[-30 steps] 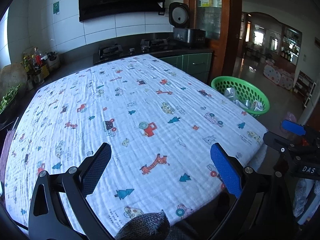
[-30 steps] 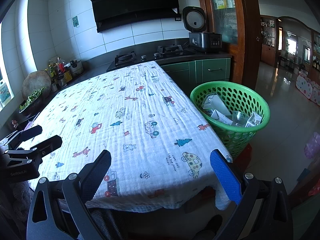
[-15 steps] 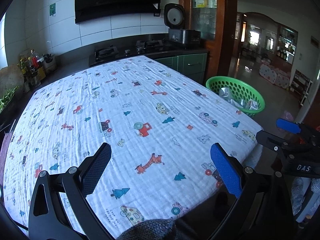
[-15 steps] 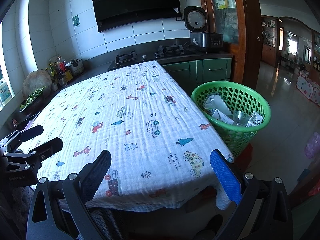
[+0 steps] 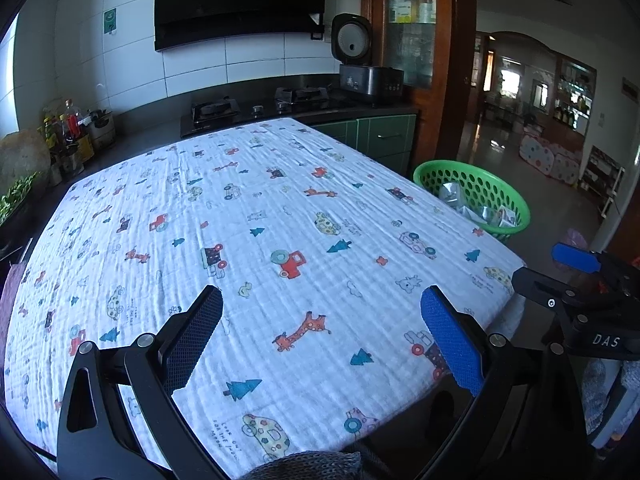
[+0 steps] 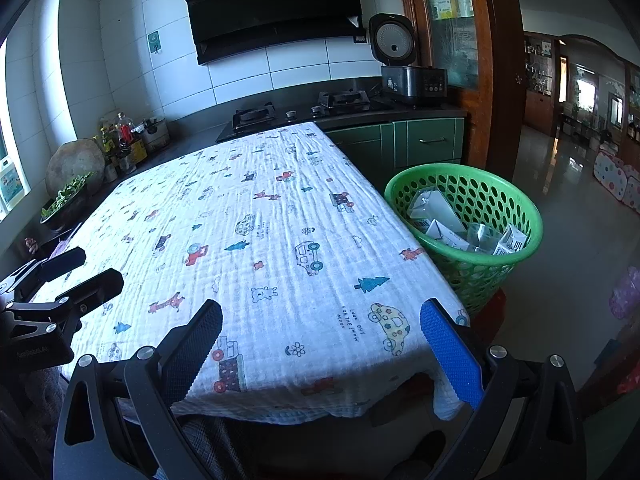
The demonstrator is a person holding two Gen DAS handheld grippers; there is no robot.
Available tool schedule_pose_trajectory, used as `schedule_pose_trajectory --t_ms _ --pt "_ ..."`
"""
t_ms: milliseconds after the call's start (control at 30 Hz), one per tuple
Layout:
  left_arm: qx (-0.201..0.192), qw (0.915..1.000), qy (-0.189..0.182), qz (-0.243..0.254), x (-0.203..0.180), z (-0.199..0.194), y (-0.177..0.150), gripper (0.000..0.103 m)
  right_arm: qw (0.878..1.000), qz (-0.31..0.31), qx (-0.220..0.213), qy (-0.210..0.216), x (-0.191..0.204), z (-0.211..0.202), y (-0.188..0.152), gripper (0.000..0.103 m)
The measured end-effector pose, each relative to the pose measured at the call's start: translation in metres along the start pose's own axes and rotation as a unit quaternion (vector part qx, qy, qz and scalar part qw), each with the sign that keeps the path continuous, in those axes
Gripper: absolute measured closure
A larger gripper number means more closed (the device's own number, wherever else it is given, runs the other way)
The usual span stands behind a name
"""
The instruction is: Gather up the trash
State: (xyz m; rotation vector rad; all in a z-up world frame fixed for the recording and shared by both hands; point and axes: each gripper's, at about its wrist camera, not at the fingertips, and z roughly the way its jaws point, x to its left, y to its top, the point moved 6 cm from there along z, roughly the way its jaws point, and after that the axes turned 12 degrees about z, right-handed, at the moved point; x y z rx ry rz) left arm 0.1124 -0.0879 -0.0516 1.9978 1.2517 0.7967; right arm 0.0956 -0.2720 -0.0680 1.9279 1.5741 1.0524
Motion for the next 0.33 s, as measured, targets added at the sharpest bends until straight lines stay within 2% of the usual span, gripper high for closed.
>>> schedule_pose_trajectory --t_ms 333 --pt "0.011 0.9999 0.004 0.003 -0.0005 0.0043 -0.0006 0.005 1.0 0.001 -0.001 -0.001 -0.0008 0.0 0.0003 0.007"
